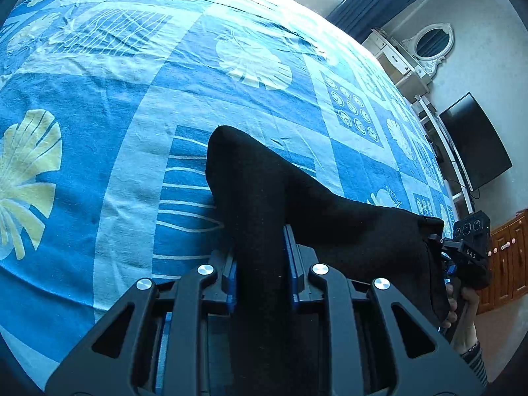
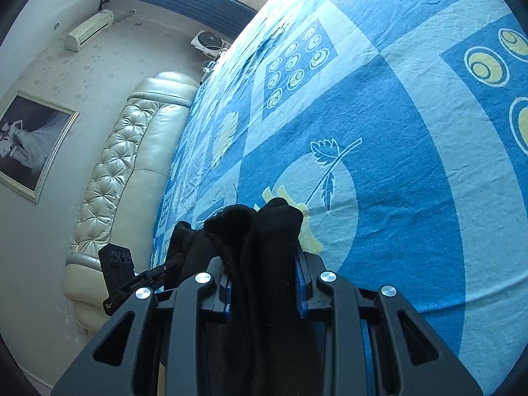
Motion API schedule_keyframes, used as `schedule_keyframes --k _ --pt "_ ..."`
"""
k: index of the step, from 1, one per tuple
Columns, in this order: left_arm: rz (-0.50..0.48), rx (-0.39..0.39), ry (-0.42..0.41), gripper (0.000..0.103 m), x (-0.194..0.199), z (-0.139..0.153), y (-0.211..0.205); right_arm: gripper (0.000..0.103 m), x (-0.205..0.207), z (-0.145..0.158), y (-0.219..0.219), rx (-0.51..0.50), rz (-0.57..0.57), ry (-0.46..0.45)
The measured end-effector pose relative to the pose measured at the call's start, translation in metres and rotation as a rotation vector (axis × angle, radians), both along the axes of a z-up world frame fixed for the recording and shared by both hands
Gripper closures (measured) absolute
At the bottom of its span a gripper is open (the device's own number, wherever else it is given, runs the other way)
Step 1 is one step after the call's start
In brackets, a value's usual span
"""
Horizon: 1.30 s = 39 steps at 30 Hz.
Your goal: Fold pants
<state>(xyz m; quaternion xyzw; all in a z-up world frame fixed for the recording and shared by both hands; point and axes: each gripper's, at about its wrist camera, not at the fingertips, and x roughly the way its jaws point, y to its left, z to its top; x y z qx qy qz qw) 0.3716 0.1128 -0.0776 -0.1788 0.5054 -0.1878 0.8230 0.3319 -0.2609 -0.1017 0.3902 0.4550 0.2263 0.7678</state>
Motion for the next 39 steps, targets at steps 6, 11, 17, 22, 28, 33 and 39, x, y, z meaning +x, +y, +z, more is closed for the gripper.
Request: schedule_keyframes --k 6,11,17,22,28,33,39 --pt "0.001 -0.011 -0.003 0.078 -0.002 -0.005 0.002 0.075 -0.004 -0.014 -0.006 0.064 -0.024 0.015" --pt "0.006 -0.022 -0.002 0.077 -0.001 -0.006 0.003 0.075 -0.004 -0.014 -0.006 0.067 -0.026 0.017" --pt "0.009 -0.032 0.001 0.075 -0.001 -0.008 0.003 0.075 -0.002 -0.015 -0.007 0.069 -0.027 0.016" --pt "0.008 -0.041 0.0 0.072 -0.001 -0.01 0.004 0.073 -0.002 -0.015 -0.008 0.07 -0.027 0.018" --pt "0.028 -0.06 -0.018 0.047 -0.015 -0.002 0.015 0.061 -0.015 -0.002 -0.014 0.095 -0.053 0.022" --pt "0.067 -0.023 -0.037 0.025 -0.052 0.011 0.023 0.05 -0.05 0.009 -0.026 0.112 -0.081 -0.006" --pt "0.066 0.039 -0.085 0.017 -0.101 0.025 0.019 0.044 -0.094 0.01 -0.031 0.133 -0.066 0.002"
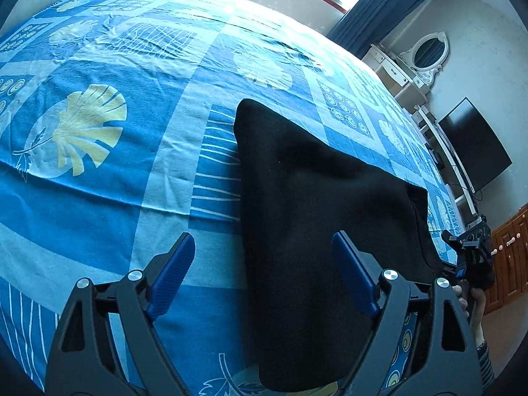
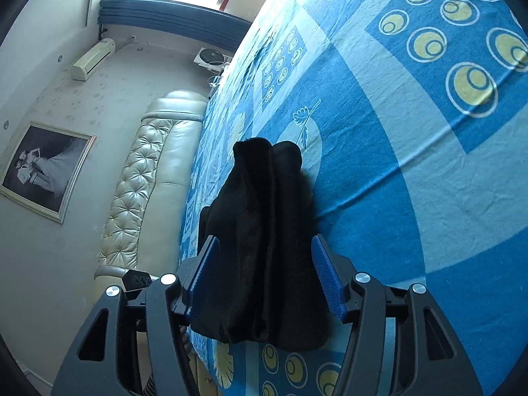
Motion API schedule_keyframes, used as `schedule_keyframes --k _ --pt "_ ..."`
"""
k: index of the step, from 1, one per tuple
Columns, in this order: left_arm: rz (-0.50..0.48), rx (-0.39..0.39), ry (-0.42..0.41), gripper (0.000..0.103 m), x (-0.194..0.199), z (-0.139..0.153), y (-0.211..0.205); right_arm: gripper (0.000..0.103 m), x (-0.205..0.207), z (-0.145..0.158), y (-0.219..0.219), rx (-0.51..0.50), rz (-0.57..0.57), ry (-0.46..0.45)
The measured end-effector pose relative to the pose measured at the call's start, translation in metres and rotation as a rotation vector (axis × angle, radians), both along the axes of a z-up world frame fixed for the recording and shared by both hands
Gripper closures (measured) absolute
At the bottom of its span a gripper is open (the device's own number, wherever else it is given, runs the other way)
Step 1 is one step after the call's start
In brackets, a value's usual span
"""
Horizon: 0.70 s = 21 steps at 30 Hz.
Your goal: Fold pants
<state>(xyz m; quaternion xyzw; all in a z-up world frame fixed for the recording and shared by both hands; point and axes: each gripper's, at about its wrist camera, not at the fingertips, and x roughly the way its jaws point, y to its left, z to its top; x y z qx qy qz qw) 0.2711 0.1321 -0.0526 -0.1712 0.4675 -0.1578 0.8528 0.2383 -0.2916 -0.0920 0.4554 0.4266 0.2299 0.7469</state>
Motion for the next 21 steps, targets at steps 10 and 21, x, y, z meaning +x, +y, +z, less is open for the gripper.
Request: schedule_keyframes --k 10,21 --pt "-0.02 -0.013 0.038 0.013 -0.048 -0.012 -0.011 0.031 -0.033 -0.006 0.008 -0.009 0.006 0.032" --pt "0.01 -0.116 0.069 0.012 -0.057 -0.021 -0.002 0.024 -0.031 -0.009 0.017 -0.011 -0.007 0.048"
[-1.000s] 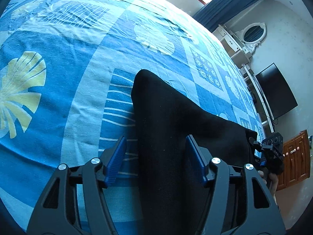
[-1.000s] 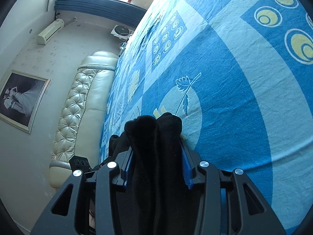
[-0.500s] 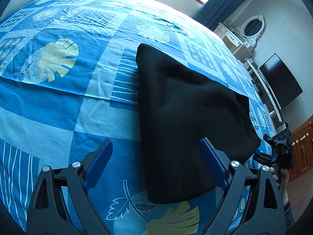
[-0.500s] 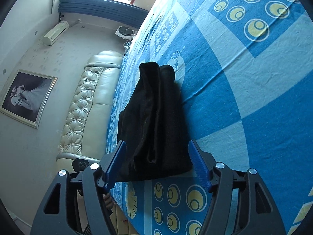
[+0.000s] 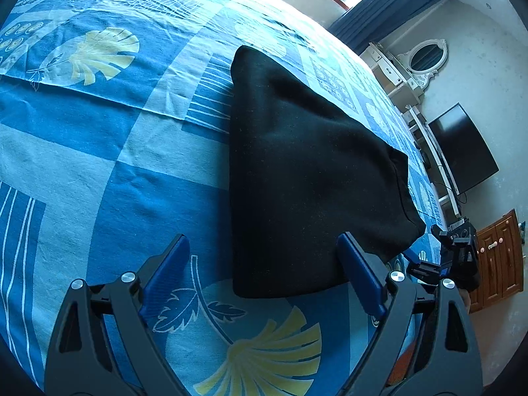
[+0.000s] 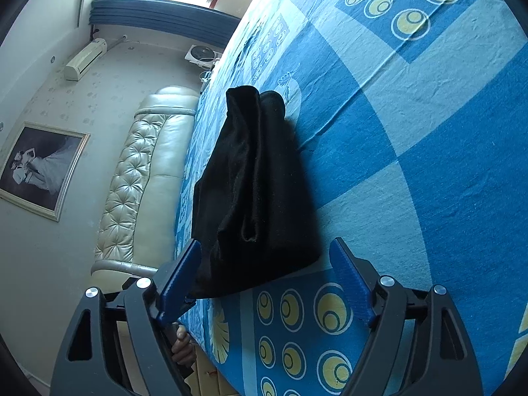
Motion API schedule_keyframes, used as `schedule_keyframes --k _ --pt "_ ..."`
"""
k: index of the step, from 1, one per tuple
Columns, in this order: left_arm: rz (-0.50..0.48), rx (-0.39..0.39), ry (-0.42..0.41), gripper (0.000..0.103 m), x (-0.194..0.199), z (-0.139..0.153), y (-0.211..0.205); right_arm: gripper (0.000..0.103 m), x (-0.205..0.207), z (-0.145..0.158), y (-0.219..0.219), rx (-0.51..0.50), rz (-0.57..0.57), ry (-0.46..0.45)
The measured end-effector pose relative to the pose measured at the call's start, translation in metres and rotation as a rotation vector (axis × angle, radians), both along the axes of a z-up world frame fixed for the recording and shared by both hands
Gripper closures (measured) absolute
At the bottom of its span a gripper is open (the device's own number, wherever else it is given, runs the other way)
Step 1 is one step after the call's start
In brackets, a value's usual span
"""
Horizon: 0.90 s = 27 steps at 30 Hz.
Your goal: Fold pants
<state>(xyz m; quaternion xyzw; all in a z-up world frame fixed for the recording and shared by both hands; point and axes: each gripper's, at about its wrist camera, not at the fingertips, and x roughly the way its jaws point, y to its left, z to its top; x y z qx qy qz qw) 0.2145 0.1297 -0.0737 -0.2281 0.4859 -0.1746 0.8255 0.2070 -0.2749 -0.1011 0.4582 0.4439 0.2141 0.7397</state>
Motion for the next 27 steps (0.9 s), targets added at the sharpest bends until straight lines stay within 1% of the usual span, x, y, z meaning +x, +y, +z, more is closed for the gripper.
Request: schedule_keyframes --k 2,4,5,7,9,12,14,15,16,17,19,21,23,25,27 --pt "0.016 -0.05 0.023 0.012 0.0 -0.006 0.007 0.024 0.004 0.0 0.006 -0.009 0.008 0.0" --pt "0.031 -0.121 0.061 0.012 0.001 -0.014 0.014 0.023 0.008 -0.001 0.011 -0.014 0.014 0.002" --pt "0.037 -0.141 0.067 0.012 0.001 -0.015 0.016 0.023 0.01 -0.001 0.013 -0.022 0.013 0.003" --pt "0.034 -0.166 0.072 0.012 0.003 -0.016 0.018 0.02 0.011 -0.002 0.017 -0.032 0.018 0.002" --pt "0.022 -0.182 0.077 0.012 0.006 -0.016 0.016 0.02 0.014 -0.002 0.021 -0.046 0.024 0.001" --pt "0.012 -0.227 0.089 0.012 0.01 -0.018 0.01 0.02 0.015 -0.001 0.023 -0.056 0.02 -0.002" --pt "0.001 -0.256 0.091 0.013 0.012 -0.019 0.004 0.023 0.015 0.0 0.026 -0.076 0.02 -0.001" --pt "-0.014 -0.273 0.092 0.019 0.013 -0.02 0.0 0.028 0.015 0.0 0.027 -0.1 0.022 0.007" --pt "-0.029 -0.28 0.098 0.028 0.014 -0.021 -0.004 0.039 0.016 -0.002 0.028 -0.132 0.027 0.021" --pt "-0.028 -0.243 0.107 0.037 0.015 -0.023 -0.009 0.044 0.016 -0.003 0.029 -0.152 0.027 0.031" --pt "-0.03 -0.188 0.096 0.047 0.015 -0.022 -0.014 0.056 0.015 -0.004 0.026 -0.139 0.029 0.033" --pt "-0.035 -0.177 0.075 0.064 0.013 -0.017 -0.014 0.063 0.012 -0.002 0.023 -0.107 0.032 0.026" --pt "-0.04 -0.166 0.058 0.069 0.01 -0.01 -0.014 0.065 0.009 0.004 0.023 -0.107 0.035 0.015" --pt "-0.036 -0.137 0.059 0.071 0.008 -0.006 -0.017 0.066 0.004 0.007 0.024 -0.102 0.032 0.007" --pt "-0.026 -0.138 0.061 0.072 0.004 -0.001 -0.018 0.066 -0.001 0.01 0.022 -0.089 0.026 0.008"
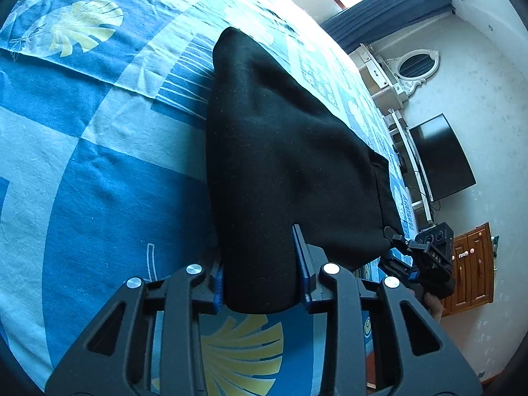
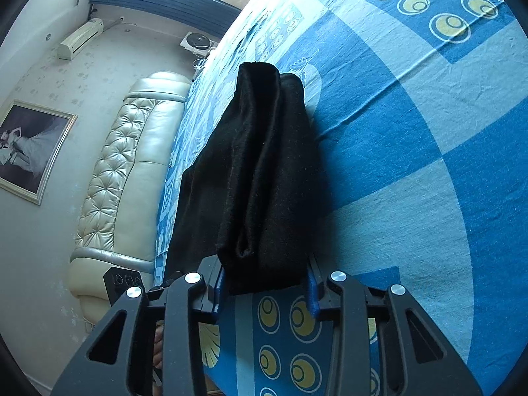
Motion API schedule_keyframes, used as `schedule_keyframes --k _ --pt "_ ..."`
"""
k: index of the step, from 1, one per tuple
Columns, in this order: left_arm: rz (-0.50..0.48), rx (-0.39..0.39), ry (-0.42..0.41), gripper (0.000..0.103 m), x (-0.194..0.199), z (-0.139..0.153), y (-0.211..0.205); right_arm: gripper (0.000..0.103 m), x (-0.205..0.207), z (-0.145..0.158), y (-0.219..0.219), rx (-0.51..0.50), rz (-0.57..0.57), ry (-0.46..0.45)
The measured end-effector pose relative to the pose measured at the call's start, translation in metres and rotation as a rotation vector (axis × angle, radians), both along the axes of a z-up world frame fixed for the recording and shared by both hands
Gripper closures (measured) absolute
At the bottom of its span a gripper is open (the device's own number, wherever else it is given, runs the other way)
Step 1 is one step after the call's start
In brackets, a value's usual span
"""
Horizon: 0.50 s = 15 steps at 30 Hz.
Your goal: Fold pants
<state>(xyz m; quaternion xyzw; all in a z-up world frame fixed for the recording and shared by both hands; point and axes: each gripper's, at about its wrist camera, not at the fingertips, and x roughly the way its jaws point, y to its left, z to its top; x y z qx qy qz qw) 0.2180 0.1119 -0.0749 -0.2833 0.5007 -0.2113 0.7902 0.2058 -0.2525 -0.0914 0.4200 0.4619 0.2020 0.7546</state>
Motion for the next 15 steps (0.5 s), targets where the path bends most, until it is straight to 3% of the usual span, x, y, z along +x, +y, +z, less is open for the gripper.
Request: schedule_keyframes --k 8,15 --pt "-0.028 -0.021 0.014 0.072 -0.039 0.003 0.007 0.067 -0.046 0.001 -0.002 0.023 0.027 0.007" --pt "-0.034 -0.019 -0.001 0.071 -0.055 -0.008 0.008 0.067 -0.072 -0.022 -0.004 0.078 0.0 0.034"
